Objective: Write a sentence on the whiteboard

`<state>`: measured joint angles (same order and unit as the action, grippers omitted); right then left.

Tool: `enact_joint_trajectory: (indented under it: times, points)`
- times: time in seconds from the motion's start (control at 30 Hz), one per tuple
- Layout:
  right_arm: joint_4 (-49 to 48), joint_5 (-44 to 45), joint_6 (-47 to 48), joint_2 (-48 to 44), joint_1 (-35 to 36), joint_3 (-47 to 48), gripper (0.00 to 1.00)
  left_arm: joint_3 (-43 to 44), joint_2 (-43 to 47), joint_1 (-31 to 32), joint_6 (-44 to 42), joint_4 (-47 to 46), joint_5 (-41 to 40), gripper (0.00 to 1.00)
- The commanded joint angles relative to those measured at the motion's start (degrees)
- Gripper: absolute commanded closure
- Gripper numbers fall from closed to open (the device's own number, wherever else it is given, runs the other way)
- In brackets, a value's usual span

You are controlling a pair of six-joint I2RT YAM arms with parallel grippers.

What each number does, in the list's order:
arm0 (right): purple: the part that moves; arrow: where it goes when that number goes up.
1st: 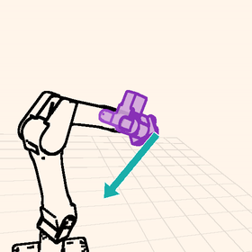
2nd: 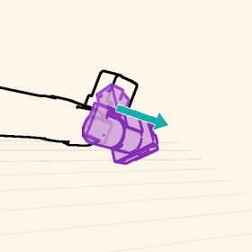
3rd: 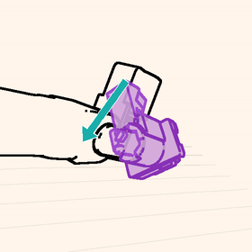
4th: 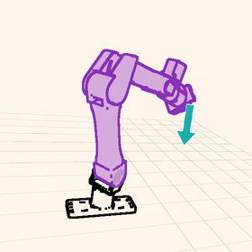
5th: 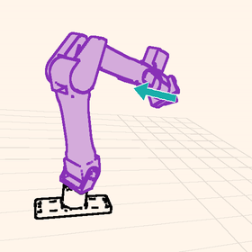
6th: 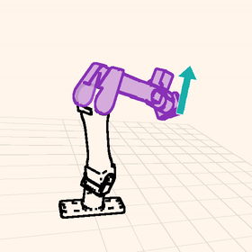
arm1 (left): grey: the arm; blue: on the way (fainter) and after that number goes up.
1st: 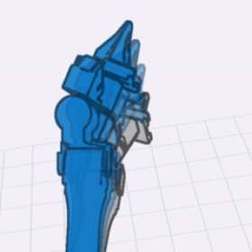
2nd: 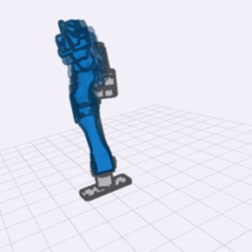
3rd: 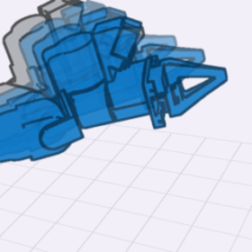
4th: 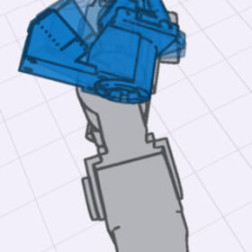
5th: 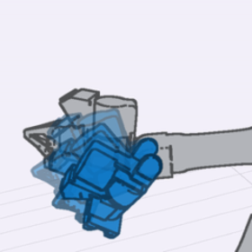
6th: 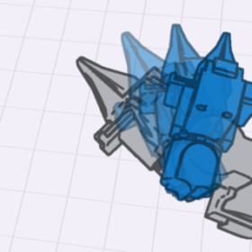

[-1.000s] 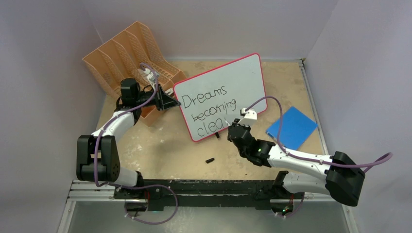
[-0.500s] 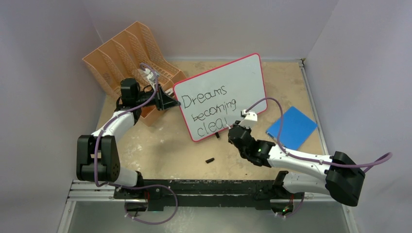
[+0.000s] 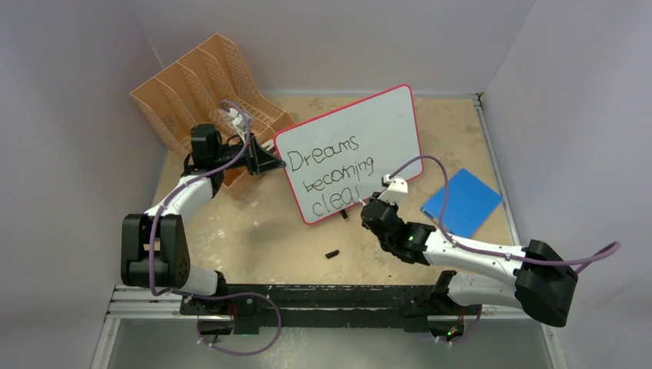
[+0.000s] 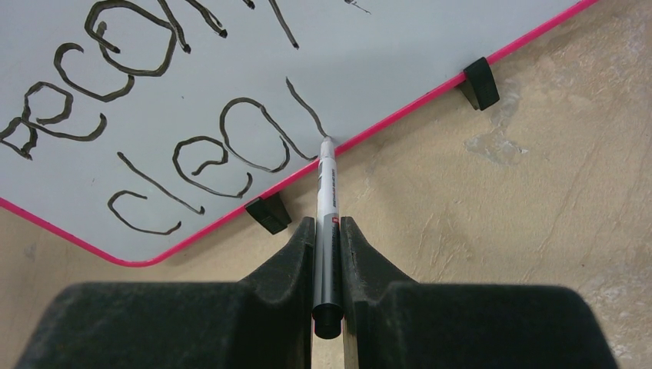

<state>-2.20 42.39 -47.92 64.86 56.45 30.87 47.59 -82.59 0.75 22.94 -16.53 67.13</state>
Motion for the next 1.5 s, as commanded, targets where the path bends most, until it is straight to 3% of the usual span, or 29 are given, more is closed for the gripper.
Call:
enact_joint_trajectory:
  times: [0.0, 0.2, 1.47]
  points:
    - [-0.6, 0.4, 0.3, -2.5, -0.3, 0.3, 1.00, 1.7, 0.8, -0.4, -1.0, -0.9, 0.7, 1.00]
    - [-2.3, 1.7, 3.4, -5.1, -0.3, 0.6, 1.00, 1.8, 0.7, -0.4, -1.0, -0.9, 0.7, 1.00]
    - [-8.8, 2.5, 7.7, -1.1, -1.9, 1.4, 1.00, 1.7, 0.8, -0.4, -0.9, -0.9, 1.1, 1.00]
